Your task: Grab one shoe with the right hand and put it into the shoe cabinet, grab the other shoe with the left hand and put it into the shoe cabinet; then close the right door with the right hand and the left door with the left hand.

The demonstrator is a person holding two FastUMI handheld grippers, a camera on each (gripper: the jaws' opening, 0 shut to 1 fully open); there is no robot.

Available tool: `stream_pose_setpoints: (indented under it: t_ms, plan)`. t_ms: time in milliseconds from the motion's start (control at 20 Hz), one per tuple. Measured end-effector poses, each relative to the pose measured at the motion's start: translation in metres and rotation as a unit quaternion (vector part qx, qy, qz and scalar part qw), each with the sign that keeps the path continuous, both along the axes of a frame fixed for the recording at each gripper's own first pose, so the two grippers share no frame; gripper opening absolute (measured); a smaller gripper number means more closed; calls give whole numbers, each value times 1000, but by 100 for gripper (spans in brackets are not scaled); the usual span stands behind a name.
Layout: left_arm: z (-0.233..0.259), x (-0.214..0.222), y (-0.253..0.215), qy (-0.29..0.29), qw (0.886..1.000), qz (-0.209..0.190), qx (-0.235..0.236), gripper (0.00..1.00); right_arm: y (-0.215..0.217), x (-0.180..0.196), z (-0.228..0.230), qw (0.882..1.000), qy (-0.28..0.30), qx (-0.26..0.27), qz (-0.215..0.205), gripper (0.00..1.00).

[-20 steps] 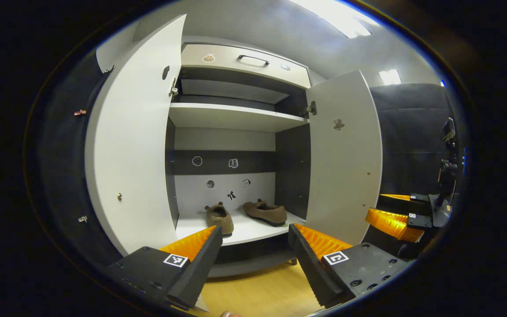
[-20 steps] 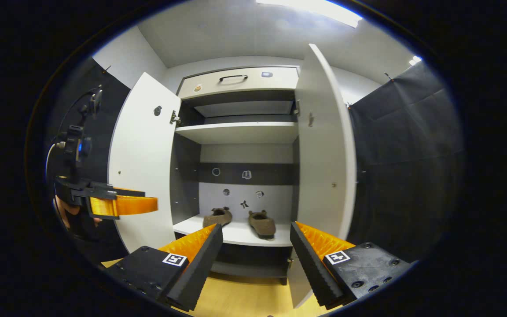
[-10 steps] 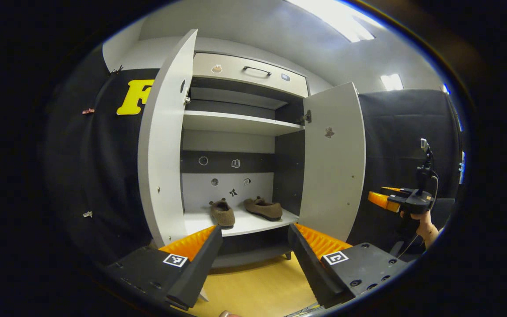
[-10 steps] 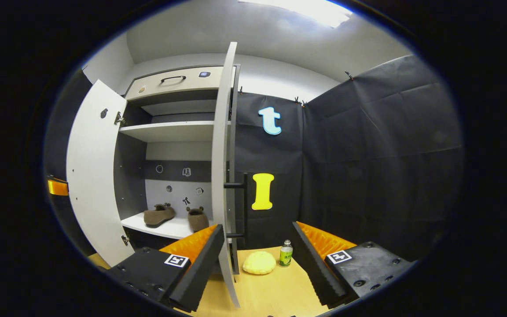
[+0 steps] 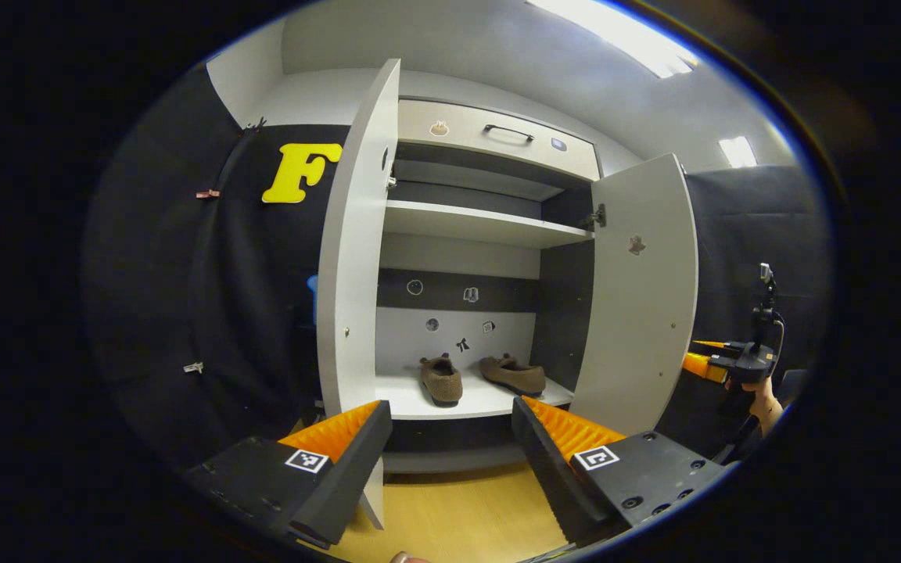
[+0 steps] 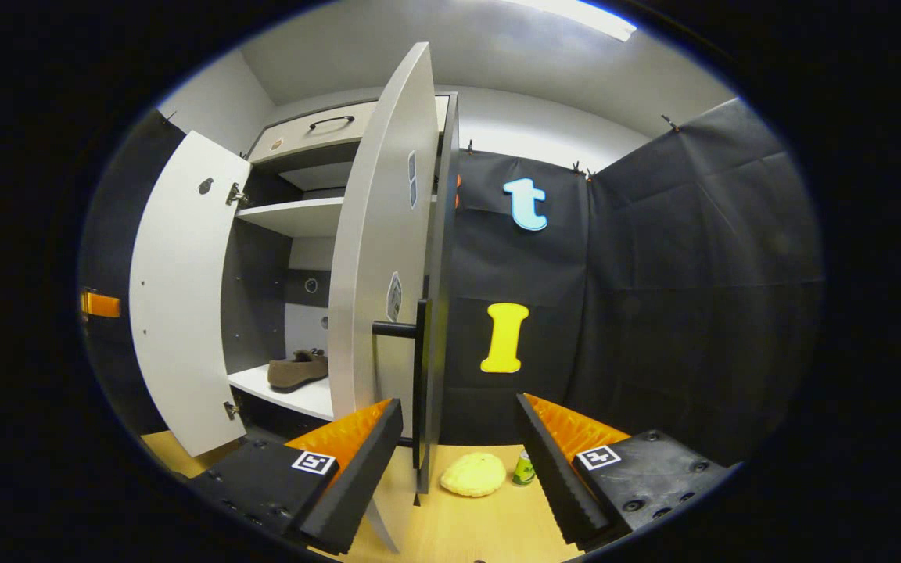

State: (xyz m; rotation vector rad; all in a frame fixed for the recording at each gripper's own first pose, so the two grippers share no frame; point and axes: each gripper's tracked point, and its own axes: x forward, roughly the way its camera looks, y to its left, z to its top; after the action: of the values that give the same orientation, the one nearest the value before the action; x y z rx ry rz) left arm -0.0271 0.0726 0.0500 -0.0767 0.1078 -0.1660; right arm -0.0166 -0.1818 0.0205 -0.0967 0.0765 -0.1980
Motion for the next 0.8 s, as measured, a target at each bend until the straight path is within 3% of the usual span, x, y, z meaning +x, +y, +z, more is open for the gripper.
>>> stream_pose_setpoints:
  t_ms: [450, 650, 800]
  plan:
    - [-7, 1, 11, 16, 1000, 24, 9, 97, 57, 29, -14, 996, -1, 34, 80, 96]
    - [-10, -10, 14, 21, 999, 30, 6, 97, 70, 55, -19, 997, -8, -3, 77, 96]
    - [-10, -18, 22, 22, 999, 42, 1, 97, 94, 74, -24, 996, -5, 10, 93, 96]
